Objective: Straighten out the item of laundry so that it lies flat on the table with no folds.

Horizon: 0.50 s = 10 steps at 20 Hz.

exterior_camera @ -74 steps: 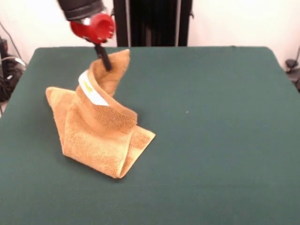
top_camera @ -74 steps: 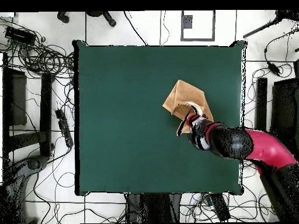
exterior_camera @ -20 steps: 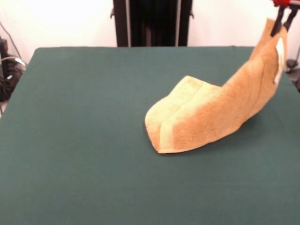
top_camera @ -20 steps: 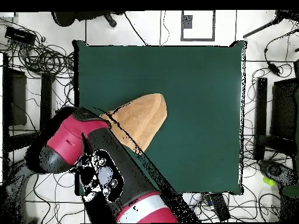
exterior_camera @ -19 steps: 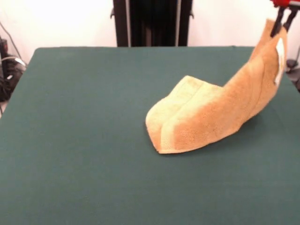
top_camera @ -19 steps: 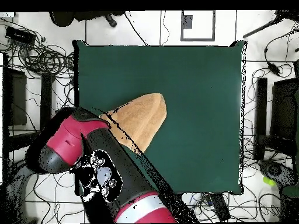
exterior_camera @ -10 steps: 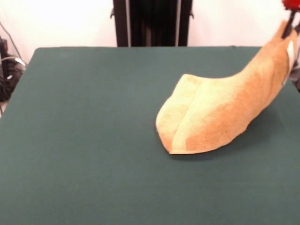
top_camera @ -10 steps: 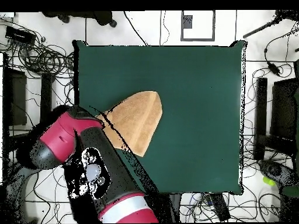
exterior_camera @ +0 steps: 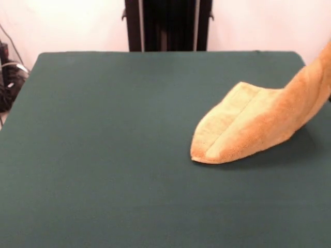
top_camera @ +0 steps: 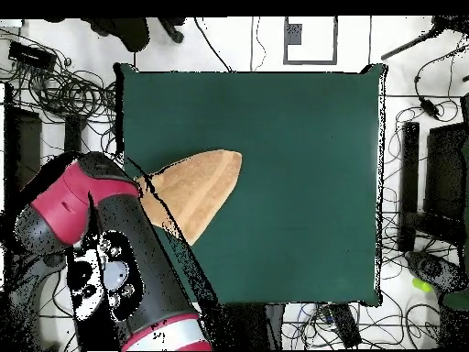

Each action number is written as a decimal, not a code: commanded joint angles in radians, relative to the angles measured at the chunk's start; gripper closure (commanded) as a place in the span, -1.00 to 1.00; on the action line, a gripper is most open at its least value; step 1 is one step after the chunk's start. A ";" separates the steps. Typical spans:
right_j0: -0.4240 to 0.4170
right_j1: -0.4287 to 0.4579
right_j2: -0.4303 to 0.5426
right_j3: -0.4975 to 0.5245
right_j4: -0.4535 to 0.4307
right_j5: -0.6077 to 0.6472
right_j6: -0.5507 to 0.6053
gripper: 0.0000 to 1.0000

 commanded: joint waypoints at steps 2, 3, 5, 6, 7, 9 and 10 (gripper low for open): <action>-0.133 -0.129 -0.001 0.148 0.145 -0.091 -0.023 1.00; -0.193 -0.165 0.041 0.210 0.189 -0.165 -0.075 1.00; -0.345 -0.230 0.158 0.363 0.282 -0.319 -0.191 1.00; -0.433 -0.253 0.236 0.441 0.323 -0.391 -0.243 1.00; -0.531 -0.269 0.328 0.513 0.346 -0.457 -0.304 1.00; -0.763 -0.253 0.560 0.634 0.356 -0.561 -0.415 1.00; -0.874 -0.216 0.666 0.676 0.349 -0.586 -0.451 1.00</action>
